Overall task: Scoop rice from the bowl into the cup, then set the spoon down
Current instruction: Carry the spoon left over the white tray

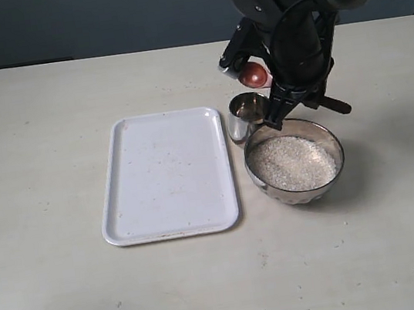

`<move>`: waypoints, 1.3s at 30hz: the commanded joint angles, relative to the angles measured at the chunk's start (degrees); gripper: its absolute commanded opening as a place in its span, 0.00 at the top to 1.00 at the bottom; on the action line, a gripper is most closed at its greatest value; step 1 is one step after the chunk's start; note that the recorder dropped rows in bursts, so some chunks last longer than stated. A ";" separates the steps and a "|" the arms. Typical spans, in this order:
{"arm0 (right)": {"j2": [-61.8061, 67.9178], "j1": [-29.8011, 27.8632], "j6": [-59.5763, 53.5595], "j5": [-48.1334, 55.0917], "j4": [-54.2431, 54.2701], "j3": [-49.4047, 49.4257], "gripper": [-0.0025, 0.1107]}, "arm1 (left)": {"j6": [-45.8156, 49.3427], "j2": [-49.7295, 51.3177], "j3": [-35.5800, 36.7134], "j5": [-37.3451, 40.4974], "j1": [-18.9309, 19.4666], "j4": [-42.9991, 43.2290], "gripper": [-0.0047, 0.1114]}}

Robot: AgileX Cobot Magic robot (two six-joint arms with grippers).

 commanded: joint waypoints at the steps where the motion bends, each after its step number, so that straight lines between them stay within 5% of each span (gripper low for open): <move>1: -0.30 -0.15 0.40 0.27 3.73 0.29 0.99 | -0.13 -0.03 -0.23 -0.80 -0.30 0.03 0.96; 8: -3.59 -0.15 0.40 -2.03 12.53 -0.31 0.99 | -0.13 -0.03 -0.23 -0.80 -0.30 0.03 0.96; 19: -3.59 -0.04 -8.38 -8.91 41.26 -4.54 0.99 | -0.13 -0.03 -0.23 -0.80 -0.30 0.03 0.96; 39: 17.79 2.96 -6.16 -4.39 46.49 -17.94 0.99 | -0.13 -0.03 -0.23 -0.80 -0.30 0.03 0.96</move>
